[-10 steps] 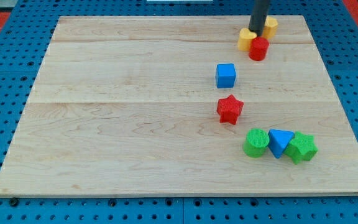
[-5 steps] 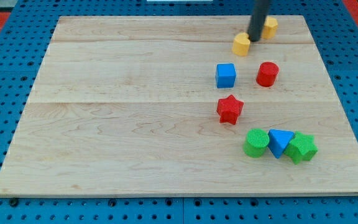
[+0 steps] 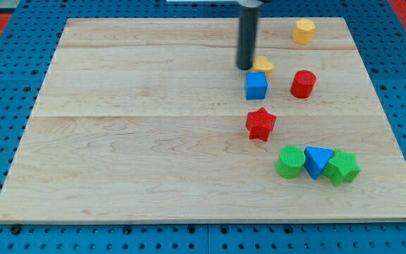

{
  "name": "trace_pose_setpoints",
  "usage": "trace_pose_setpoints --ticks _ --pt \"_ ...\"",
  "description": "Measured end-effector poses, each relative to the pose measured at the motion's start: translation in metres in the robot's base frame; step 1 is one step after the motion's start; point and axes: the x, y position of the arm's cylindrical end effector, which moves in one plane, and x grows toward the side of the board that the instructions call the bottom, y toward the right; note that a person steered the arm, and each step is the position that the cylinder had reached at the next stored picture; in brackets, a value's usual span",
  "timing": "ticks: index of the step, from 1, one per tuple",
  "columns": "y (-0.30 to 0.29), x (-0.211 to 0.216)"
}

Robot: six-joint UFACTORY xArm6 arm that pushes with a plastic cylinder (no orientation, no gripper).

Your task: Move the blue cube and yellow heart close to the red circle

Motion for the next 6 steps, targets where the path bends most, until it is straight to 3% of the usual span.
trace_pose_setpoints --ticks 1,2,3,4,5,6 --pt "-0.007 0.003" --pt "-0.089 0.029" --pt "-0.1 0.064" --pt "-0.024 0.066" --pt "-0.001 0.066" --pt "-0.089 0.085"
